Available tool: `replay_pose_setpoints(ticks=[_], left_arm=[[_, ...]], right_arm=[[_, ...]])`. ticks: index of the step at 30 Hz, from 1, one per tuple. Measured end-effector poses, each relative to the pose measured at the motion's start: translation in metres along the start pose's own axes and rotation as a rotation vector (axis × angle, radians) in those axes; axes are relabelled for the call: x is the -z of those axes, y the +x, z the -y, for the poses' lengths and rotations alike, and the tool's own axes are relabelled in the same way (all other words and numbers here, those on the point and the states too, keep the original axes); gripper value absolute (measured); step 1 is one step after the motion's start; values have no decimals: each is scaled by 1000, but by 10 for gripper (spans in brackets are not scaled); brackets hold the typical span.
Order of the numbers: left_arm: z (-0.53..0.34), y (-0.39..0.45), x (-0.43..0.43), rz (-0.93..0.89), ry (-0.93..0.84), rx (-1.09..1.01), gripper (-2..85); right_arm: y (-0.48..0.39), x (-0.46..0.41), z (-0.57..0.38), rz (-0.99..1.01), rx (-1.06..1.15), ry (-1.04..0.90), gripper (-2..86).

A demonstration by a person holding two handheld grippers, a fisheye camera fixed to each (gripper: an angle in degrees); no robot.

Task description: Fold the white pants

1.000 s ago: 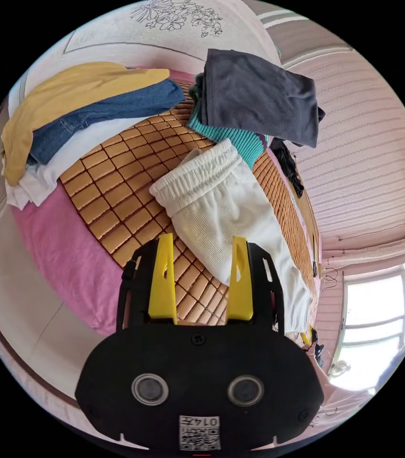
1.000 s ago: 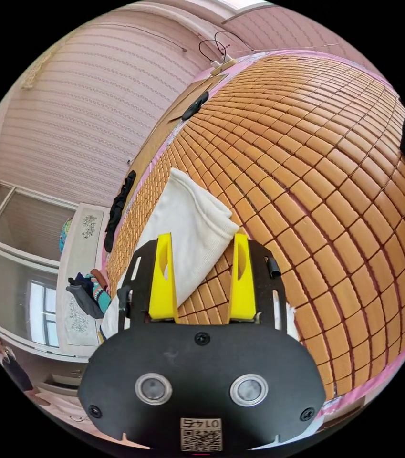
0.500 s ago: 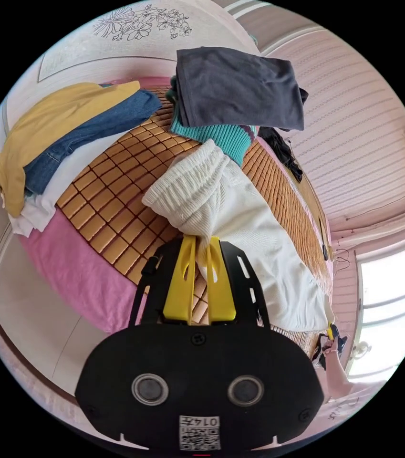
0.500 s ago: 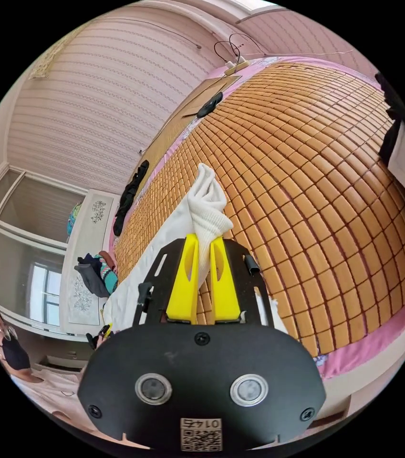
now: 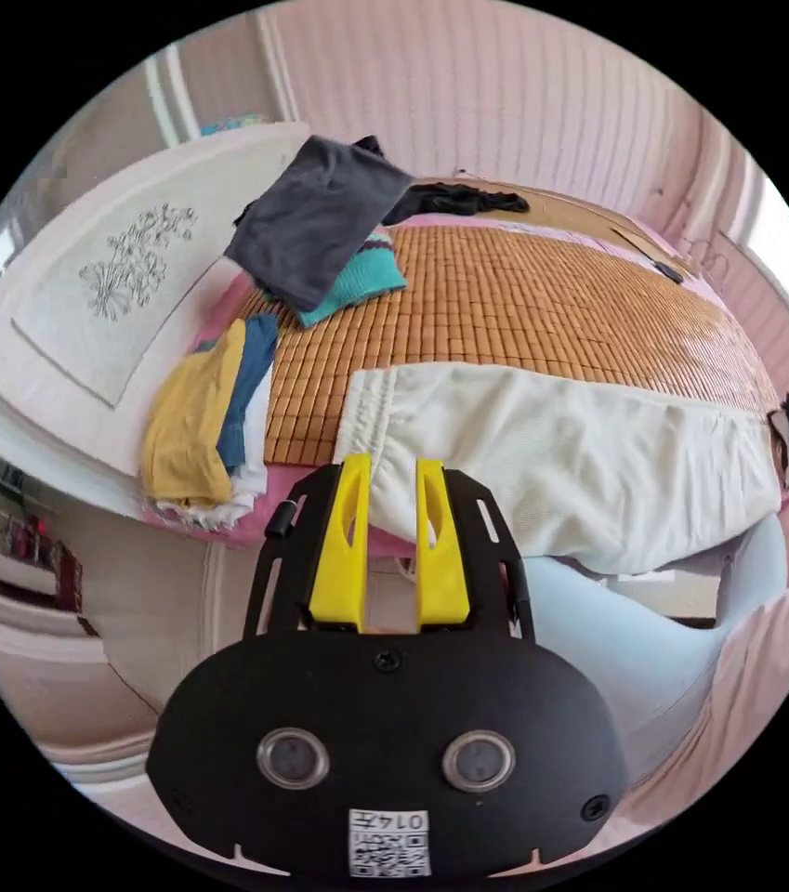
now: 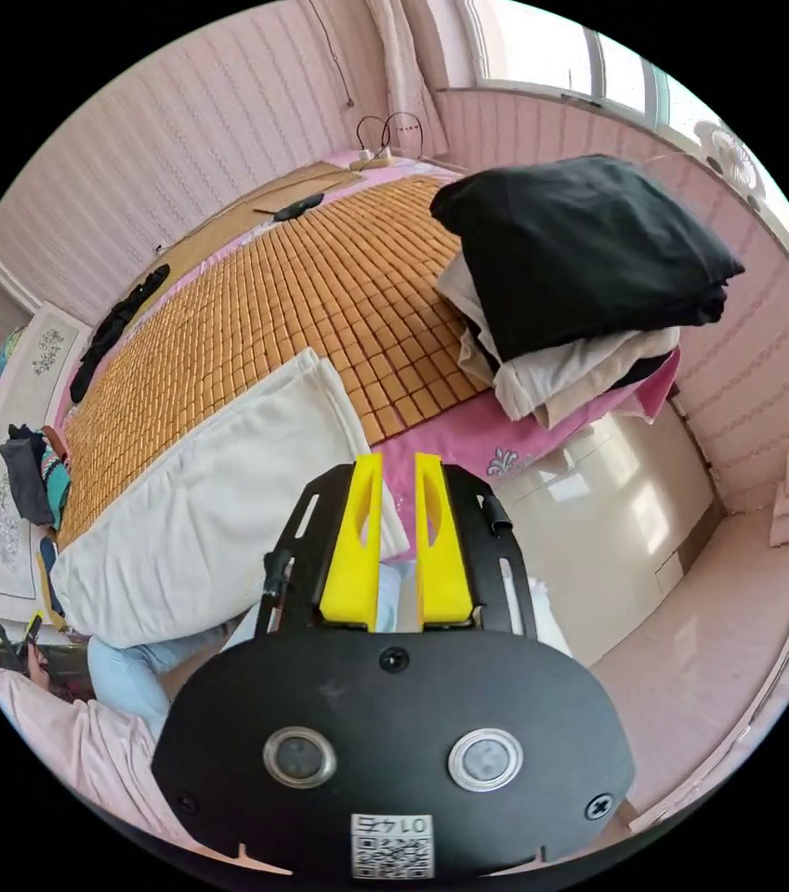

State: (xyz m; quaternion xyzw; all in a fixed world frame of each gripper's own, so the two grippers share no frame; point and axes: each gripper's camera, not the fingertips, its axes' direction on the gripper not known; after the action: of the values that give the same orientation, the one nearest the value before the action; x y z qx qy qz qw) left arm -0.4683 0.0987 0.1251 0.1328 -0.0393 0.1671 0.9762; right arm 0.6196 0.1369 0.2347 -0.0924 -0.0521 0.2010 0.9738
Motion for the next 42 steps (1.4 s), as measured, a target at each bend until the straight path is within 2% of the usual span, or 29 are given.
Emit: replay_pose_setpoints(ticks=[2,6,9,11,14,17,19,24,27,29,32,35,39,42], left_arm=[[34,44,4,-40,51,-146,89],[100,157,-37,-303,126,-374,98],[139,238,-80,-402,81,-521,106],[160,278,-103,-441,43,-582,117],[183,332,-152,-367,-166,-692,133],[197,339,-153,-406,-223,-700,76],[201,331,-136,-413,-193,-691,22],[210,304,-64,-438,-68,-634,6],[221,292,-53,-442,-45,-583,7],[231,295,-78,-478,-98,-541,11],[237,311,-140,-391,-206,-477,22],[233,318,-169,-373,-223,-446,33],[228,311,-170,-412,-189,-408,38],[229,305,-173,-445,-202,-371,39]], right_arm=[[-28,-7,24,16,104,54,59],[-66,-57,56,40,189,-47,100],[-72,-99,70,24,153,-139,118],[-65,-122,73,54,106,-232,94],[-55,-110,68,115,68,-195,53],[-54,-76,58,135,129,-122,31],[-56,-48,51,131,177,-52,26],[-63,-8,59,136,260,7,21],[-67,-26,88,177,268,-85,26],[-66,-71,109,147,209,-178,42],[-53,-112,111,116,103,-249,68],[-29,-88,89,168,59,-189,96],[22,-51,36,71,-80,-130,130],[65,-51,-14,188,-243,-155,163]])
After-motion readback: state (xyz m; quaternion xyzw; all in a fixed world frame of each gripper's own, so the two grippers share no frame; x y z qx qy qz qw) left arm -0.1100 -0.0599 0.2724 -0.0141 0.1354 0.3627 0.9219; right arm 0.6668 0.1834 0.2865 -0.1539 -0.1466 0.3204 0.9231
